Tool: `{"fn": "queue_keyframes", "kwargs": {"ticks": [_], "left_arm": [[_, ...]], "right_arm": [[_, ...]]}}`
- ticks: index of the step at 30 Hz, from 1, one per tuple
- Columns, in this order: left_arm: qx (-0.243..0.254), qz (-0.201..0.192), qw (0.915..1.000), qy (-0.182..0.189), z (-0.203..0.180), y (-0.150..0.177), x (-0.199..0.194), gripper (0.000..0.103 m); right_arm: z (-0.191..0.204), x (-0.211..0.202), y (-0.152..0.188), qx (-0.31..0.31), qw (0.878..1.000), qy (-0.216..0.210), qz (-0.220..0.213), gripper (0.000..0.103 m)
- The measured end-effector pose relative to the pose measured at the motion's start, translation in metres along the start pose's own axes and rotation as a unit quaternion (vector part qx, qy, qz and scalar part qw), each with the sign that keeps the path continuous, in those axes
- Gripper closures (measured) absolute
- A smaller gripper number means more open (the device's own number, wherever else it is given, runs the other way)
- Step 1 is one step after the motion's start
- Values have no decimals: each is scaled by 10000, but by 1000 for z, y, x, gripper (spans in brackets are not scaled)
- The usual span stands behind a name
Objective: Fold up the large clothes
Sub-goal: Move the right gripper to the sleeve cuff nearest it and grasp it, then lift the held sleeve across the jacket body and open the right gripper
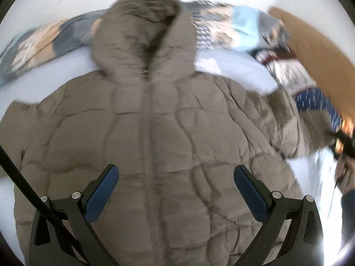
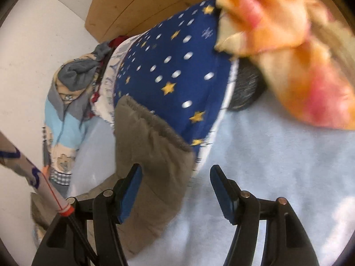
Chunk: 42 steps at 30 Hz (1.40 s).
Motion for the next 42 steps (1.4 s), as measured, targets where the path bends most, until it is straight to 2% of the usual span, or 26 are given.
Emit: {"fn": "queue_keyframes", "kwargs": {"ticks": [1, 2, 3, 4, 5, 8, 11, 18, 19, 21, 25, 31, 38, 42], "left_arm": [[101, 17, 9999, -138, -4, 3, 5, 0], [192, 43, 9993, -324, -5, 6, 13, 0], [261, 129, 9980, -562, -5, 12, 24, 0], [305, 229, 9971, -663, -5, 15, 30, 0], [329, 322, 9965, -702, -5, 19, 36, 0], [318, 400, 9961, -724, -3, 23, 42, 0], [409, 387, 9958, -722, -2, 24, 39, 0], [320, 184, 9973, -639, 3, 14, 17, 0], [308, 127, 9975, -620, 4, 10, 11, 0], [265, -15, 9978, -610, 9, 4, -1, 0], [26, -206, 9981, -576, 26, -8, -23, 0], [-452, -416, 9965, -568, 68, -23, -50, 0], [-977, -480, 9924, -580, 122, -31, -68, 0], [-1278, -472, 9880, -725, 161, -33, -76, 0]], "right_arm": [[5, 8, 1, -95, 9999, -91, 100, 60], [9, 11, 3, -210, 9997, -38, 151, 77], [12, 12, 3, -411, 9989, 205, 105, 79], [15, 9, 4, -490, 9984, 279, 20, 86], [18, 3, 4, -464, 9986, 246, -57, 87], [37, -20, 2, -513, 9980, 126, -351, 88], [71, -50, -2, -803, 9949, -90, -606, 88], [194, -134, 2, -1624, 9777, -955, -925, 88], [223, -137, 5, -1724, 9746, -1085, -933, 88], [258, -150, 13, -1934, 9683, -1265, -943, 88], [324, -171, 44, -2272, 9553, -1702, -825, 88], [391, -179, 103, -2633, 9398, -2126, -484, 88], [461, -159, 185, -3037, 9225, -2380, 54, 88], [491, -140, 234, -3212, 9132, -2475, 415, 88]]}}
Point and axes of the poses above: each gripper's, at about its wrist camera, not at the fingertips, and x roughly the way its jaws point, z to its left, y to its underside, the point moved 6 cm from there along x, roughly the way its jaws point, and after that the axes turned 6 degrees about -x, right-handed, at the moved point
